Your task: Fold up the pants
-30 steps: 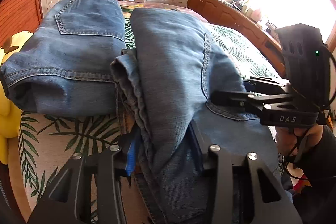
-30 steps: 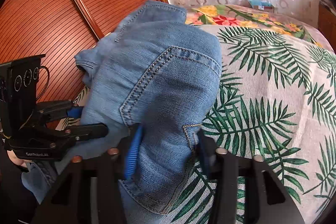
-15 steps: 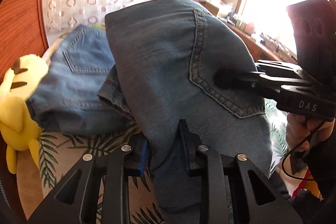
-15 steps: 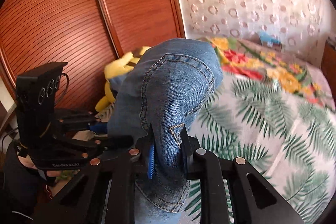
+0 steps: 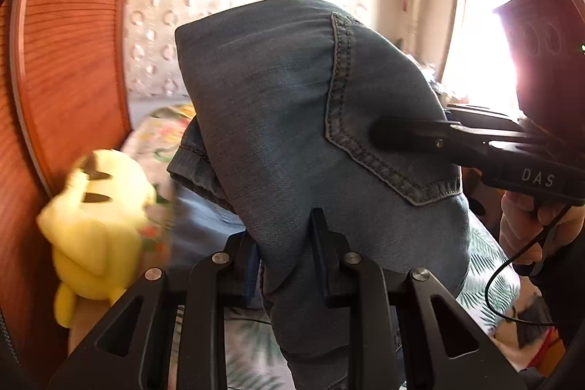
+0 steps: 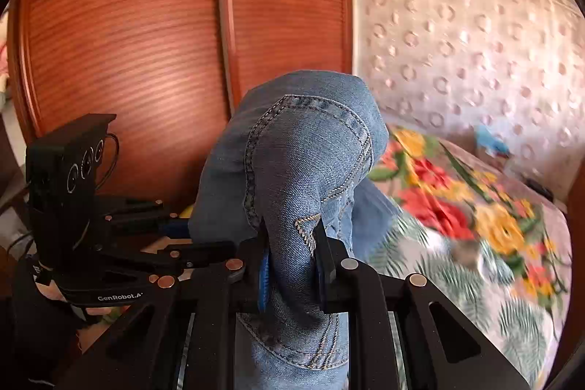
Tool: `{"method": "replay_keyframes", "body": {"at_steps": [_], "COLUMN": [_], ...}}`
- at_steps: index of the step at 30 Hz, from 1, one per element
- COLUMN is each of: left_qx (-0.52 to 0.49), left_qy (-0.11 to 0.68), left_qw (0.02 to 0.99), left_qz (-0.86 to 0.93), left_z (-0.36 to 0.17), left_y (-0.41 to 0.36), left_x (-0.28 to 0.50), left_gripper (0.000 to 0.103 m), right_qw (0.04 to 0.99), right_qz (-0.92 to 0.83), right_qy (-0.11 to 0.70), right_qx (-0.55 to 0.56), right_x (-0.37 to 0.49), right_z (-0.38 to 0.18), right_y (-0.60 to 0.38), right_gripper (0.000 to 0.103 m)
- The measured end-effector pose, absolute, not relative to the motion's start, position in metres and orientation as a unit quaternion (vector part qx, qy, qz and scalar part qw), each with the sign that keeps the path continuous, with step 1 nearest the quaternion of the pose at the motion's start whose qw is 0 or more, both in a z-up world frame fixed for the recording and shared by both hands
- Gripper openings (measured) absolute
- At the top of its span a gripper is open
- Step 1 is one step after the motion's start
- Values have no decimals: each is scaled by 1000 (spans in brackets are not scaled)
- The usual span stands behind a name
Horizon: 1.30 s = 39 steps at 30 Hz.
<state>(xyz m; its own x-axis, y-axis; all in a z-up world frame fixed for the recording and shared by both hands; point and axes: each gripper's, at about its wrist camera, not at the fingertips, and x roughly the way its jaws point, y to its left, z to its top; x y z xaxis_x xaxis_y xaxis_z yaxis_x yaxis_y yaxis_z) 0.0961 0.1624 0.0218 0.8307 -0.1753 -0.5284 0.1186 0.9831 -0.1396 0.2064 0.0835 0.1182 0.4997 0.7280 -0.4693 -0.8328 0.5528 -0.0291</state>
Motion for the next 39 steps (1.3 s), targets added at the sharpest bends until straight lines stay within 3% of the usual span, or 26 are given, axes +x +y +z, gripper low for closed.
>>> {"method": "replay_keyframes", "body": {"at_steps": [9, 14, 18, 21, 22, 27, 39], "left_qx": [-27, -15, -5, 4, 5, 8, -5], "left_qy": [276, 340, 407, 411, 409, 400, 343], "left_qw": [961, 940, 913, 911, 913, 917, 939], "left_qz": [11, 15, -2, -7, -5, 3, 14], "left_z": [58, 27, -33, -48, -49, -46, -13], "left_y": [240, 253, 237, 222, 220, 216, 198], "left_x": [122, 188, 248, 259, 260, 251, 198], "left_gripper": [26, 26, 26, 26, 26, 26, 26], "right_qw": [809, 808, 832, 846, 849, 860, 889], "right_qz": [558, 535, 457, 411, 402, 378, 363], "right_qy": [181, 242, 313, 338, 342, 344, 279], "right_qx": [-29, 48, 33, 22, 21, -3, -22], "right_x": [261, 335, 379, 393, 395, 387, 268], "right_z": [131, 66, -1, -22, -24, -9, 36], "right_y": [141, 144, 131, 111, 103, 94, 44], "right_gripper": [19, 20, 22, 29, 36, 48, 49]}}
